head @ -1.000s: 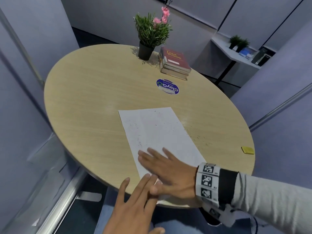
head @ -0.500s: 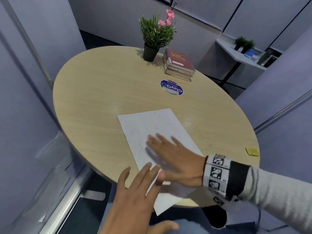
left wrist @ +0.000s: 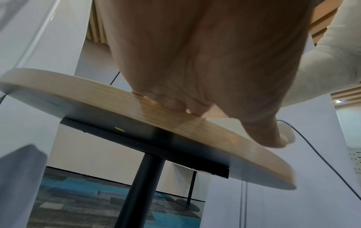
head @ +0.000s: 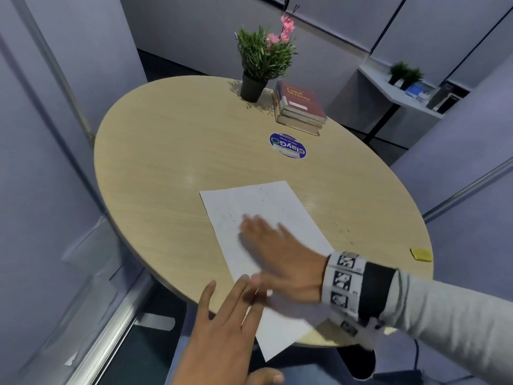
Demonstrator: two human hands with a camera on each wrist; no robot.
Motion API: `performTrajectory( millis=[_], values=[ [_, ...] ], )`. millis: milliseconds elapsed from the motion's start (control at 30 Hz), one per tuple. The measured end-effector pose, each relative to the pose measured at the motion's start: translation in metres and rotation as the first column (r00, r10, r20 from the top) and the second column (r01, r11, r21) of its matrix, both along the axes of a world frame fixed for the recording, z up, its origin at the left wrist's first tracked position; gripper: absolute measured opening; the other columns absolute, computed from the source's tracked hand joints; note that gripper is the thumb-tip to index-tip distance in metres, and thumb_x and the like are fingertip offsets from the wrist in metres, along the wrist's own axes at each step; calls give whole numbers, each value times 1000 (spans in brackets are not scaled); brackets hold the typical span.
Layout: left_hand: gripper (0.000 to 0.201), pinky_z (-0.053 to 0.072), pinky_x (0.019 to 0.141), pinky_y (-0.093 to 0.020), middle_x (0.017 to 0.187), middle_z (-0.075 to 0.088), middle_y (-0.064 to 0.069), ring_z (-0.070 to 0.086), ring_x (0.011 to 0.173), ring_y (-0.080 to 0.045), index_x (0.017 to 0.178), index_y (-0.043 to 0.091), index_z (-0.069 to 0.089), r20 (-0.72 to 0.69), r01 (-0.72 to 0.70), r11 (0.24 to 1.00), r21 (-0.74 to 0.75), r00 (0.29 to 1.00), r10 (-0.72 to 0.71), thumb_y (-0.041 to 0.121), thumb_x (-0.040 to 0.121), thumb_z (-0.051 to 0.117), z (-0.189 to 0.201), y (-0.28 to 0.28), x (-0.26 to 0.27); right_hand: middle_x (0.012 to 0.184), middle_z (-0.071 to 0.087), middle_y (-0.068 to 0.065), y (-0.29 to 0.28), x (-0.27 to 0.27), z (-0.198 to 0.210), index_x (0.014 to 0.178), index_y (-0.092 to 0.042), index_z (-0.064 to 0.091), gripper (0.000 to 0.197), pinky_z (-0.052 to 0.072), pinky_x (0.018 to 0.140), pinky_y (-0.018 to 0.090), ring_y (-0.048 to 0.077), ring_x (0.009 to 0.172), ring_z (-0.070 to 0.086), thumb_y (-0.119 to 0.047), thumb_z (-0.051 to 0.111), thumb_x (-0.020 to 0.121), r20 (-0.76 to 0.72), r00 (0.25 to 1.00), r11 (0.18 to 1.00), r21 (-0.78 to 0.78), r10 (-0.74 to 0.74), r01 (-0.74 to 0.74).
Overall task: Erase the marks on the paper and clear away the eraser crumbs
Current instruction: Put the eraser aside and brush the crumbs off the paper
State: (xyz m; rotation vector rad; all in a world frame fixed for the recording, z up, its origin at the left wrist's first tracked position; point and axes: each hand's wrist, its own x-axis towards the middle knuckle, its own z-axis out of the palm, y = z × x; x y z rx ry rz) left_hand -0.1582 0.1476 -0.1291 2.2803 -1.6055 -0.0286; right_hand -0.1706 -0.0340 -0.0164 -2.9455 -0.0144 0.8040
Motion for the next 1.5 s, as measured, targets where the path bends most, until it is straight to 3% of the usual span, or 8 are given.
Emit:
performTrajectory(
  millis=[133, 300, 533, 800, 900, 1000, 1233, 1500],
  values=[
    [96, 22, 105, -55, 142, 49, -7, 28, 141, -19, 129, 14, 52, -4, 16, 1000, -3, 1000, -16, 88, 73, 28, -2, 0, 2, 155, -25, -13, 24, 0, -15, 150, -23, -13, 87, -16, 115, 41, 9, 144, -23, -72, 21, 86, -24, 994, 988, 116, 104, -101],
    [96, 30, 98, -56, 144, 48, -8, 37, 135, -19, 136, 8, 44, -49, -19, 999, -27, 999, 18, 82, 82, 14, 1, 3, -1, 150, -33, -13, -65, 1, -17, 148, -24, -20, 105, -8, 119, 48, 9, 144, -24, -88, -5, 66, 66, 918, 910, -118, -392, 397],
    [90, 26, 101, -54, 141, 52, -8, 38, 134, -18, 130, 11, 48, -19, -1, 999, -45, 1000, 0, 82, 82, 19, 1, 2, 0, 153, -30, -14, 7, -10, -17, 146, -27, -22, 93, -21, 114, 39, 7, 142, -29, -81, 7, 76, -40, 995, 993, 80, 93, -89],
    [89, 27, 99, -53, 136, 56, -7, 44, 127, -18, 129, 10, 51, 1, -4, 993, -117, 1000, 4, 80, 84, 19, 3, 5, 2, 158, -22, -6, -108, -11, -6, 151, -17, -14, 96, -8, 119, 48, 10, 146, -18, -78, 4, 79, 41, 813, 805, -122, -580, 581],
    [60, 23, 104, -46, 123, 66, -2, 59, 115, -15, 123, 15, 57, 76, 21, 950, -312, 997, 3, 55, 78, 53, 10, 5, 1, 157, -26, -8, -83, -9, 8, 150, -19, -17, 128, -13, 118, 43, 4, 142, -24, -97, -11, 49, 70, 861, 863, -3, -504, 505],
    [88, 28, 101, -54, 136, 57, -3, 46, 129, -18, 134, 16, 47, 97, 43, 958, -283, 995, -16, 40, 54, 73, 15, 6, 7, 153, -31, -8, -35, -4, 15, 149, -22, -19, 123, -18, 116, 38, 6, 140, -30, -95, -13, 50, 94, 968, 972, 68, -231, 226],
    [91, 23, 104, -57, 125, 63, -7, 46, 122, -25, 123, 18, 61, -17, 26, 999, -27, 1000, -27, 67, 50, 38, 11, 5, 18, 157, -20, -11, 36, 22, -8, 151, -22, -9, 94, -15, 115, 43, 9, 145, -21, -76, 15, 79, 15, 982, 971, 148, 187, -188],
    [110, 25, 101, -55, 141, 51, -10, 38, 132, -23, 135, 10, 43, 33, 8, 997, -71, 999, -6, 76, 48, 60, 8, 6, 19, 145, -38, -12, -50, 19, -3, 148, -21, -22, 130, -7, 119, 51, 10, 142, -28, -97, -18, 43, 31, 949, 945, -88, -313, 315]
  ],
)
